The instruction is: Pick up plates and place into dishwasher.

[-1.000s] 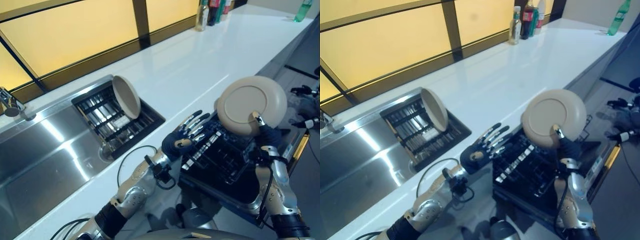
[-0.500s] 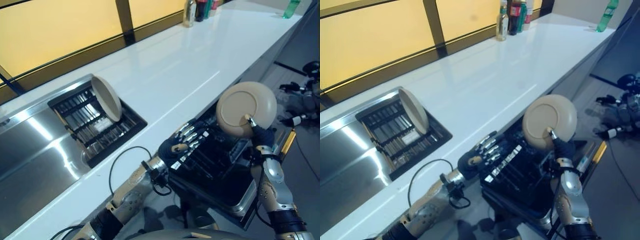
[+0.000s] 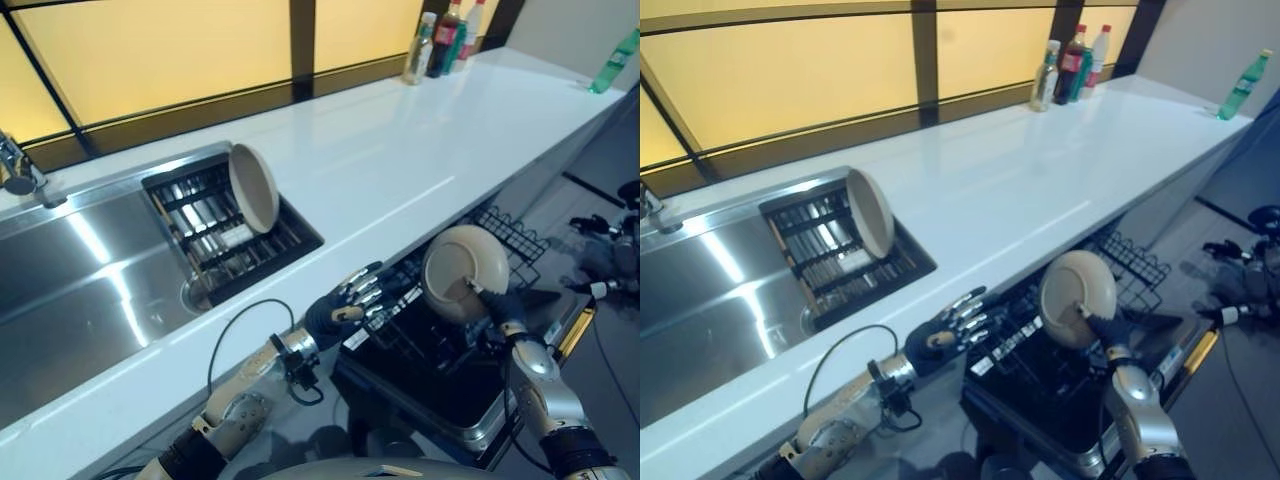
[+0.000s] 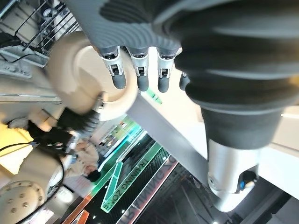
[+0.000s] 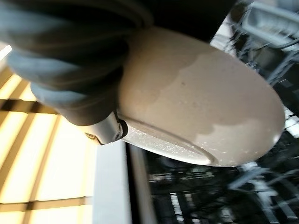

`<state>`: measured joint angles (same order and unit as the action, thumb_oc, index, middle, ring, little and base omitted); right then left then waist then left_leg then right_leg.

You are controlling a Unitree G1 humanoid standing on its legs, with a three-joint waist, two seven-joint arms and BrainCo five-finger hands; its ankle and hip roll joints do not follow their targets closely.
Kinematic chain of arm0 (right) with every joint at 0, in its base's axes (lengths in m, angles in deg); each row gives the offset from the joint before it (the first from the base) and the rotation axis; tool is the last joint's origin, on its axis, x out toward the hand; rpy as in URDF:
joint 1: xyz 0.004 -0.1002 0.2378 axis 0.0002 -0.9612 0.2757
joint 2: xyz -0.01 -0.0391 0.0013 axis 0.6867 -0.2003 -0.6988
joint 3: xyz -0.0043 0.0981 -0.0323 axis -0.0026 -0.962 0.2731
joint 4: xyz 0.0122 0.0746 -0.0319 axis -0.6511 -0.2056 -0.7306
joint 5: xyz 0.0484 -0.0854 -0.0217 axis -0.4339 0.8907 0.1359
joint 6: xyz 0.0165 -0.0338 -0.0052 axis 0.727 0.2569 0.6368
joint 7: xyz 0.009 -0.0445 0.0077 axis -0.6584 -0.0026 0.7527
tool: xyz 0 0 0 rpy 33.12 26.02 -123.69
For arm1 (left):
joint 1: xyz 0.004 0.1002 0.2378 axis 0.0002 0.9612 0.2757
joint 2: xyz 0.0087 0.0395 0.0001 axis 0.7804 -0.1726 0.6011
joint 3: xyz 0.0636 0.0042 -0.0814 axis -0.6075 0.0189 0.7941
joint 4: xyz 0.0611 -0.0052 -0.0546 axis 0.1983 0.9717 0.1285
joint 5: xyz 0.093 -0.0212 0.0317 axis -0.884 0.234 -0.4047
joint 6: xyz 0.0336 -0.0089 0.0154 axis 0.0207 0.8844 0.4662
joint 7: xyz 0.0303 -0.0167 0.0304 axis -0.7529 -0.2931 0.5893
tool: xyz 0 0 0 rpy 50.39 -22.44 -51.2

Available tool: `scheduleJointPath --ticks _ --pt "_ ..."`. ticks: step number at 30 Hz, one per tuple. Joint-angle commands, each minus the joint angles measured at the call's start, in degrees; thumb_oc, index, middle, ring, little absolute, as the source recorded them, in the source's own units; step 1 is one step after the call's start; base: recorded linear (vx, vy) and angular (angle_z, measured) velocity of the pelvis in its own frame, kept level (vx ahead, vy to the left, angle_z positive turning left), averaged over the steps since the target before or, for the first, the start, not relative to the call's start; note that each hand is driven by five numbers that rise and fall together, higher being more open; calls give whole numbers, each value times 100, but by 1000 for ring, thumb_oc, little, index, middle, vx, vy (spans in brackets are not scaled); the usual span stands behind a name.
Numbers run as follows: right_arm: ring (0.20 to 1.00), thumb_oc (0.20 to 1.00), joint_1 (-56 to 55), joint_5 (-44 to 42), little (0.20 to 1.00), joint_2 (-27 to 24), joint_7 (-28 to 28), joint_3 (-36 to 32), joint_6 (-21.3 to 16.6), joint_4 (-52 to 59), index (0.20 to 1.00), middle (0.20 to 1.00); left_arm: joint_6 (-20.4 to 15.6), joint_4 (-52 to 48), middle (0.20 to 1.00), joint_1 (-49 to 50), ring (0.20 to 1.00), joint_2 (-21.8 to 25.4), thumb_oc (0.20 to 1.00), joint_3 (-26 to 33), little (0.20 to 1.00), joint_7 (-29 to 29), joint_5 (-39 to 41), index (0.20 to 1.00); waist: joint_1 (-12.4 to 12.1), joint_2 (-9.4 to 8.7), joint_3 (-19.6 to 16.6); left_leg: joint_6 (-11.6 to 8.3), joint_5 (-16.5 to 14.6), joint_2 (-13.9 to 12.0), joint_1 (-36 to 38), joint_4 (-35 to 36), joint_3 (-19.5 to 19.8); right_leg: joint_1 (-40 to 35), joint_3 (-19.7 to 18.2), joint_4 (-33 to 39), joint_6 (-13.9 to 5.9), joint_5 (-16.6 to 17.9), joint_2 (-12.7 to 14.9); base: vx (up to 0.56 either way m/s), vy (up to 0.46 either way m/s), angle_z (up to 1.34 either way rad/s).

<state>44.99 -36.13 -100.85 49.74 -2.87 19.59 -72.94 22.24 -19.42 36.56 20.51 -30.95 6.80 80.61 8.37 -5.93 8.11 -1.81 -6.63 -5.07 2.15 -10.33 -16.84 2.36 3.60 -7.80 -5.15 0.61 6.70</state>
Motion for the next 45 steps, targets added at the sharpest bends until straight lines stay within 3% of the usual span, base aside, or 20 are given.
scheduleJointPath --ticks 1,15,24,33,37,45 --pt "200 200 575 121 200 -372 102 -131 -223 -178 200 200 82 -378 1000 287 1000 1 1000 240 1000 -337 -27 1000 -93 94 146 637 -50 95 -142 156 8 493 122 -449 -637 782 333 54 -85 13" --pt "200 200 871 228 200 -493 605 300 -147 -1692 200 200 614 -268 1000 460 1000 293 1000 514 1000 -738 -14 1000 -430 -199 289 619 -295 -64 -297 -416 147 484 189 -485 -655 932 348 58 -78 7" --pt "200 200 1117 669 200 -600 1082 657 -332 -2258 200 200 1004 -296 1000 460 1000 522 1000 592 1000 -910 -19 1000 -665 -337 404 588 -290 -124 -419 -525 307 467 300 -492 -686 1053 336 35 -76 15" --pt "200 200 1230 1154 200 -598 1123 945 -145 -2716 200 200 1175 -187 1000 496 1000 728 1000 682 1000 -1245 -96 1000 -833 -518 363 579 -253 -171 -467 -437 391 358 408 -316 -685 1096 293 27 -86 8" --pt "200 200 1356 1709 200 -629 1164 1113 -152 -3053 200 200 1262 -175 1000 456 1000 749 1000 710 1000 -1276 -68 1000 -862 -484 358 588 -292 -226 -422 -483 359 329 403 -356 -690 1122 291 26 -25 3" --pt "200 200 1883 3055 200 -795 1216 1494 -23 -4010 200 200 1401 -191 1000 473 1000 768 1000 640 1000 -1411 11 1000 -975 -236 166 577 -278 -174 -231 -354 395 220 445 -379 -690 980 339 47 25 3"
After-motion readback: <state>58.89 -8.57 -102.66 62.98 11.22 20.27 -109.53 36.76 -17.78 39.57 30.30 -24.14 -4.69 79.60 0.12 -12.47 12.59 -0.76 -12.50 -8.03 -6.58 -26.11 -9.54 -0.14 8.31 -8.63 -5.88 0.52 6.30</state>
